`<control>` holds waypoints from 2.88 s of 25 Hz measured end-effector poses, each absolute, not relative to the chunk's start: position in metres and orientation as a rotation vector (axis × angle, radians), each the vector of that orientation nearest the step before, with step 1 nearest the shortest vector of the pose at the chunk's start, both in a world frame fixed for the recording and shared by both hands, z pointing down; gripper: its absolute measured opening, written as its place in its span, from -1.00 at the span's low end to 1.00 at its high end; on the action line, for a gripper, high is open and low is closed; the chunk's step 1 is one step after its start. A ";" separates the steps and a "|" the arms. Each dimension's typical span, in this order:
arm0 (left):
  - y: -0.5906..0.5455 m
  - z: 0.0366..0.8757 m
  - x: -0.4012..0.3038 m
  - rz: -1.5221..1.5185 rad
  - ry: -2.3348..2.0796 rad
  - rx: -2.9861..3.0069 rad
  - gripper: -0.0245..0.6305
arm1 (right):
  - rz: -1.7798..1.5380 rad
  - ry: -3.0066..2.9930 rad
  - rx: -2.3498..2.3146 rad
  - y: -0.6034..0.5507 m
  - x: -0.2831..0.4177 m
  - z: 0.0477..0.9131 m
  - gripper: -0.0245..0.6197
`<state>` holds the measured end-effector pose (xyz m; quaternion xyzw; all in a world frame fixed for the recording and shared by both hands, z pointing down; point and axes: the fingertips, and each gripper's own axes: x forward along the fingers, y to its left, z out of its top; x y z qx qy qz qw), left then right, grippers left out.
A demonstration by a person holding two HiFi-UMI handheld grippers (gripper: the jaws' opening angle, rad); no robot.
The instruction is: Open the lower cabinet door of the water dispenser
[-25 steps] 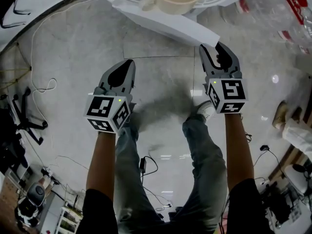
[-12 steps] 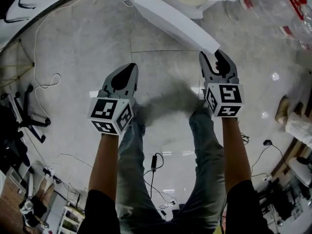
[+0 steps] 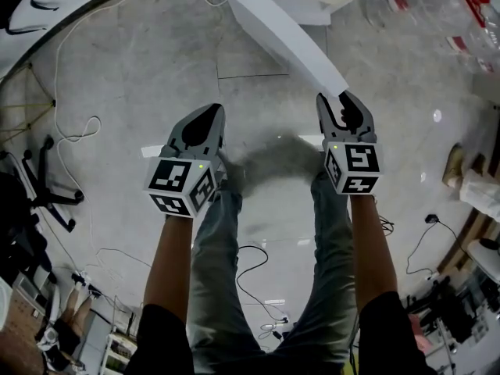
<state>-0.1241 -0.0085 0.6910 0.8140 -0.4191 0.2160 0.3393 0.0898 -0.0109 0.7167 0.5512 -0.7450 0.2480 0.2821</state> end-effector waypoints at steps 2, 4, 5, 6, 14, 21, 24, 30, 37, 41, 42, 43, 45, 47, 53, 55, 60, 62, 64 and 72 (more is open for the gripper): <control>-0.007 0.690 -0.132 0.557 -1.083 2.119 -0.87 | 0.672 -1.981 1.484 -0.005 0.082 0.717 -0.37; -0.006 0.689 -0.140 0.555 -1.071 2.123 -0.87 | 0.686 -1.964 1.500 0.000 0.075 0.717 -0.37; -0.006 0.688 -0.144 0.556 -1.065 2.125 -0.87 | 0.694 -1.957 1.508 0.002 0.071 0.717 -0.37; -0.006 0.688 -0.148 0.558 -1.060 2.126 -0.87 | 0.699 -1.951 1.512 0.004 0.067 0.717 -0.37; 0.004 0.691 -0.172 0.568 -1.021 2.118 -0.87 | 0.735 -1.938 1.461 0.026 0.023 0.716 -0.38; 0.018 0.689 -0.189 0.542 -1.020 2.086 -0.87 | 0.776 -1.942 1.404 0.041 -0.010 0.717 -0.41; 0.021 0.692 -0.202 0.519 -1.043 2.048 -0.87 | 0.786 -1.957 1.374 0.044 -0.031 0.716 -0.44; 0.026 0.699 -0.228 0.525 -1.080 2.004 -0.87 | 0.844 -1.988 1.290 0.051 -0.084 0.721 -0.44; 0.020 0.701 -0.256 0.513 -1.118 1.978 -0.87 | 0.782 -2.100 1.176 0.033 -0.140 0.723 -0.44; 0.023 0.701 -0.264 0.522 -1.126 1.963 -0.87 | 0.730 -2.134 1.138 0.025 -0.149 0.716 -0.43; 0.023 0.701 -0.265 0.523 -1.132 1.960 -0.87 | 0.732 -2.133 1.125 0.024 -0.151 0.713 -0.44; 0.022 0.700 -0.266 0.522 -1.137 1.956 -0.87 | 0.743 -2.128 1.114 0.025 -0.153 0.710 -0.44; 0.021 0.695 -0.264 0.518 -1.144 1.953 -0.87 | 0.758 -2.129 1.110 0.025 -0.156 0.702 -0.44; 0.021 0.688 -0.259 0.519 -1.144 1.958 -0.87 | 0.753 -2.140 1.098 0.026 -0.157 0.693 -0.45; 0.012 0.641 -0.248 0.534 -1.160 2.023 -0.87 | 0.706 -2.189 1.108 0.018 -0.155 0.647 -0.55; 0.009 0.621 -0.246 0.530 -1.176 2.039 -0.87 | 0.693 -2.209 1.124 0.013 -0.153 0.628 -0.55; 0.007 0.578 -0.246 0.515 -1.222 2.052 -0.87 | 0.638 -2.244 1.140 0.004 -0.150 0.582 -0.66; 0.007 0.561 -0.244 0.507 -1.241 2.052 -0.87 | 0.628 -2.247 1.171 0.001 -0.144 0.562 -0.70; 0.007 0.545 -0.240 0.496 -1.262 2.049 -0.87 | 0.616 -2.255 1.204 -0.004 -0.134 0.543 -0.74; -0.005 0.471 -0.223 0.421 -1.370 2.047 -0.87 | 0.557 -2.288 1.266 -0.022 -0.098 0.466 -0.86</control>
